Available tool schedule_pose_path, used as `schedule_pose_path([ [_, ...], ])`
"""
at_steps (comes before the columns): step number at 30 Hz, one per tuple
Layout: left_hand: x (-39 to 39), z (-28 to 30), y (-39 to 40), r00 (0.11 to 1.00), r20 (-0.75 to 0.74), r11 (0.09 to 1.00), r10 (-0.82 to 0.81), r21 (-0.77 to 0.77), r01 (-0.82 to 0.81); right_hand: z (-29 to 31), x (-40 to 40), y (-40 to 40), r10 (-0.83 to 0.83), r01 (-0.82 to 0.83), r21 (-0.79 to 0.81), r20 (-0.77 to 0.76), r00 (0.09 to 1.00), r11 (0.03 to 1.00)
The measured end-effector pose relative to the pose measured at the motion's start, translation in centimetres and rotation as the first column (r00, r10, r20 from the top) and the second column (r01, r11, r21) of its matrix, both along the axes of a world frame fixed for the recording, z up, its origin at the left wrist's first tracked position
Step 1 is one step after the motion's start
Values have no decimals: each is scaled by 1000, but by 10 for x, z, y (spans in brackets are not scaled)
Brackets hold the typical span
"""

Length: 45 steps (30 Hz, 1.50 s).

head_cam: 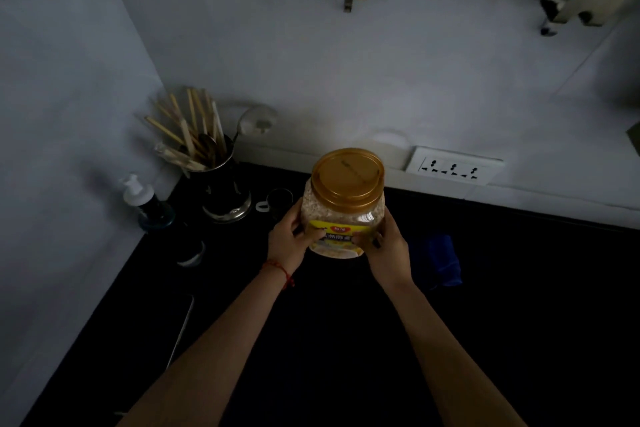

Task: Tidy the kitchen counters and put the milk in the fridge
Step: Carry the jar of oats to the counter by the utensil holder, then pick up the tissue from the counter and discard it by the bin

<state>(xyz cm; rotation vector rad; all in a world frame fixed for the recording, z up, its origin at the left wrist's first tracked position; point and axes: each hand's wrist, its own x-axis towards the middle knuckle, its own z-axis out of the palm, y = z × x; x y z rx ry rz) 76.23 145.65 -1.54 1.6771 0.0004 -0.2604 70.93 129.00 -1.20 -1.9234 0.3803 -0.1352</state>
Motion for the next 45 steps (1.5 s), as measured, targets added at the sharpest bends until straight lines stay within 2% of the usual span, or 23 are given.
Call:
schedule_pose_path([
  [10,28,-1,-11,999,-27,999,18,-31,-19,-3,32,2,-25,22,-75,-34,999,997],
  [16,7,7,-4,991,50,972,126,195,-134,6,2,2,-31,14,-160,-106,994,987],
  [20,-32,-1,7,997,76,946,23,320,-46,8,-49,2,-135,114,-114,-193,972,987],
  [25,-87,-14,14,961,74,846,-265,497,195,-1,-139,0,-307,284,-119,-335,891,951],
  [29,-123,-15,5,837,-5,697,-547,552,458,-4,-218,-6,-428,389,-179,-369,825,904],
  [32,-149,-13,-15,743,-14,620,-669,540,569,4,-285,-6,-483,462,-141,-282,829,876],
  [34,-174,-12,-37,657,-9,566,-754,498,656,-2,-335,-9,-576,561,-132,-242,781,817],
  [36,-206,-11,-61,564,22,503,-825,482,717,-4,-380,-9,-679,665,-149,-239,694,732],
  [40,-282,-9,-111,395,70,373,-916,509,776,-17,-473,-6,-858,835,-226,-248,449,502],
  [43,-351,-12,-143,280,73,275,-957,531,801,-28,-547,2,-919,917,-208,-279,278,340],
  [45,-399,-17,-162,184,33,173,-982,534,827,-34,-597,7,-936,950,-194,-304,179,245],
])
